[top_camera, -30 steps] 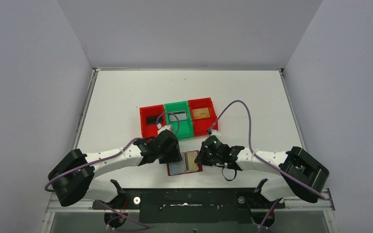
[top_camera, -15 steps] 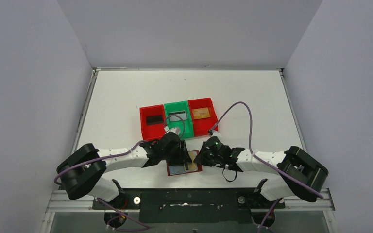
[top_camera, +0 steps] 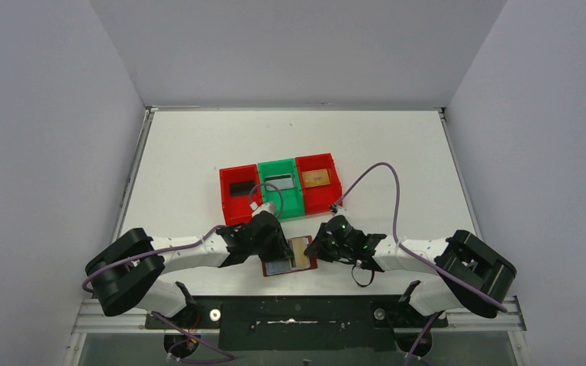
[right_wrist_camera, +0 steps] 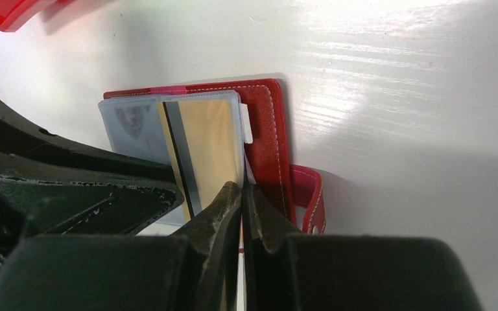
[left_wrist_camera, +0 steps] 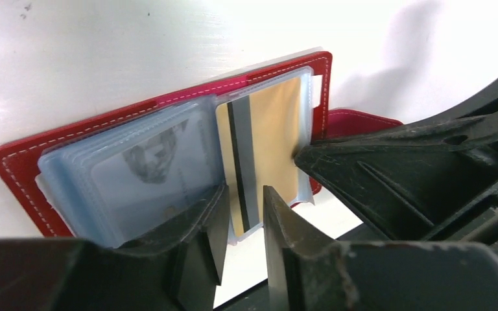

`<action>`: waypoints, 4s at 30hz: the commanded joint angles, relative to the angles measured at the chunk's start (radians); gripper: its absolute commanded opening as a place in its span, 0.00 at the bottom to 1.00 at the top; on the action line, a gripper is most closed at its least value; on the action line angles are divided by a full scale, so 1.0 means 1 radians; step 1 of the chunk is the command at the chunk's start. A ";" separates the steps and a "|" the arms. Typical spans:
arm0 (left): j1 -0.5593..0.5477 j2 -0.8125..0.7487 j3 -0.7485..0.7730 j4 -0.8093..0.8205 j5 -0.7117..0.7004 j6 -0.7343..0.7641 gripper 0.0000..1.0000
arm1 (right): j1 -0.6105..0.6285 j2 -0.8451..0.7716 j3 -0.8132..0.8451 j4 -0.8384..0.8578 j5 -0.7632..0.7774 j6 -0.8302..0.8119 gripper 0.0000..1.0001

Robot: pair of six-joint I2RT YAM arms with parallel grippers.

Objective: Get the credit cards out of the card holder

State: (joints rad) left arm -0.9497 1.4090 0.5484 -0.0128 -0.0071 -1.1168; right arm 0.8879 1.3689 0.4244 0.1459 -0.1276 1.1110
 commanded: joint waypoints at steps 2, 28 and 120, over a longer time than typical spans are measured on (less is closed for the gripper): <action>-0.019 -0.011 -0.090 0.081 -0.047 -0.093 0.39 | 0.007 0.055 -0.043 0.095 -0.041 0.045 0.00; -0.009 0.034 -0.323 0.576 -0.005 -0.198 0.14 | -0.029 0.150 -0.160 0.323 -0.116 0.158 0.00; -0.048 0.010 -0.241 0.514 -0.049 -0.234 0.20 | -0.020 0.029 -0.196 0.232 -0.052 0.152 0.00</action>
State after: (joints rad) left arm -0.9939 1.3960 0.4232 0.2005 -0.1780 -1.2869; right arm 0.8524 1.3743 0.2527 0.4603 -0.1719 1.2739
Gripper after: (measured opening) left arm 0.215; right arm 0.031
